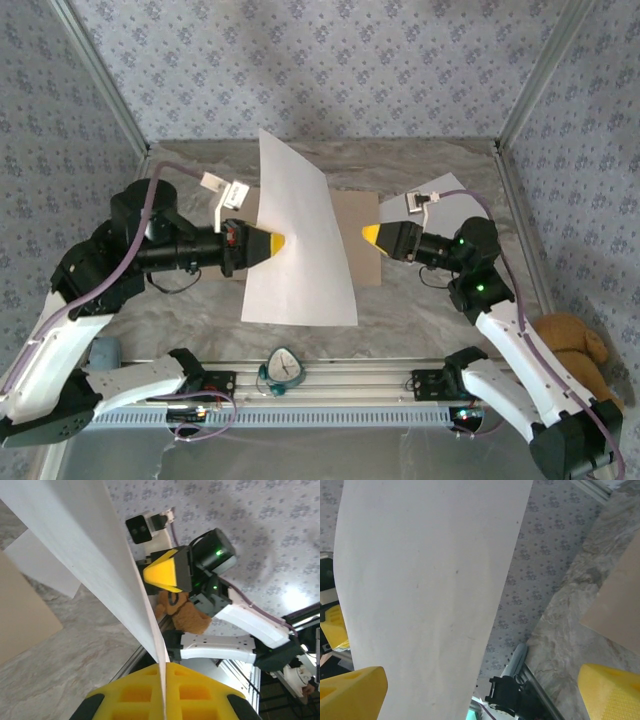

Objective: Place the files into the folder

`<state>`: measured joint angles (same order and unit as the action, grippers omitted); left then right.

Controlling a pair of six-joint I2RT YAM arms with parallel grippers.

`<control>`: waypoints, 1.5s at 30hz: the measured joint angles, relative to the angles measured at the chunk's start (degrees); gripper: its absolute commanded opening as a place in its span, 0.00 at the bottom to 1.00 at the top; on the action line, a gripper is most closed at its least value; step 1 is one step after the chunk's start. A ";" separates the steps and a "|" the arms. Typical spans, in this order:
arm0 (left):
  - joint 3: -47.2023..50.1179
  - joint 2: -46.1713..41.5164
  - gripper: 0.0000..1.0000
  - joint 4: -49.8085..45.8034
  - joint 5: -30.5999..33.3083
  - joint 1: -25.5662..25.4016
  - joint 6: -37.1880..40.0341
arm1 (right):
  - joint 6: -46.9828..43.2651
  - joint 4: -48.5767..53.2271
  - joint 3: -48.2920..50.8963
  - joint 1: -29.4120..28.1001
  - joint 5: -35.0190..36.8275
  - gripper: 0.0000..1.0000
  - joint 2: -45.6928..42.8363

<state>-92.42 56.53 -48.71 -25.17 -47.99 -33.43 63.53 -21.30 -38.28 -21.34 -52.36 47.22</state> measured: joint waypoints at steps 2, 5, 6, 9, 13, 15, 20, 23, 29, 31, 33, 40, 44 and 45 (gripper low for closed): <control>0.72 -0.85 0.00 1.31 -1.07 0.00 0.00 | 0.63 -2.25 0.04 -1.20 -0.20 0.99 0.04; 2.23 -1.66 0.00 3.21 -2.56 0.00 0.00 | 1.27 -5.16 0.04 -2.64 -1.20 0.99 0.15; 2.71 -1.75 0.00 3.74 -3.04 0.00 -0.02 | 1.53 -6.01 0.04 -2.99 -1.49 0.99 0.28; 3.02 -1.62 0.00 4.79 -4.68 0.00 0.02 | 2.67 -8.79 0.04 -3.98 -2.73 0.99 1.03; 3.02 -0.17 0.00 5.73 -6.34 0.00 0.76 | 3.96 -10.97 0.04 -5.53 -4.17 0.91 2.16; 3.02 0.33 0.00 6.10 -7.15 0.00 1.25 | 4.50 -11.65 -0.02 -6.58 -5.14 0.88 2.89; 3.91 0.17 0.00 6.14 -8.20 1.73 3.85 | 6.29 -13.66 -0.13 -7.69 -6.71 0.85 4.00; 6.67 -1.22 0.00 6.23 -8.61 4.94 4.52 | 7.45 -14.82 -0.44 -7.69 -7.13 0.82 4.00; 12.33 -3.19 0.00 6.95 -11.32 11.50 3.76 | 9.20 -16.59 -1.16 -7.69 -7.39 0.76 3.76; 13.86 -3.28 0.00 7.91 -11.93 13.07 2.91 | 9.57 -16.79 -1.42 -7.69 -7.50 0.73 3.76; 15.15 -3.28 0.00 9.16 -12.44 14.29 1.97 | 9.81 -17.14 -1.42 -7.69 -7.50 0.69 3.72; 18.23 -3.28 0.00 13.49 -13.49 15.74 -1.29 | 10.23 -17.29 -1.42 -7.69 -7.45 0.55 3.74; 19.61 -3.28 0.00 15.98 -14.36 16.13 -3.15 | 9.44 -16.48 -1.40 -7.67 -7.26 0.49 3.72; 19.89 -3.23 0.00 16.41 -14.53 16.17 -3.52 | 9.29 -16.20 -1.40 -7.67 -7.10 0.48 3.74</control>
<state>-72.53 53.30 -32.29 -39.70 -31.81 -36.95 72.82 -37.50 -39.68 -29.02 -59.46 50.96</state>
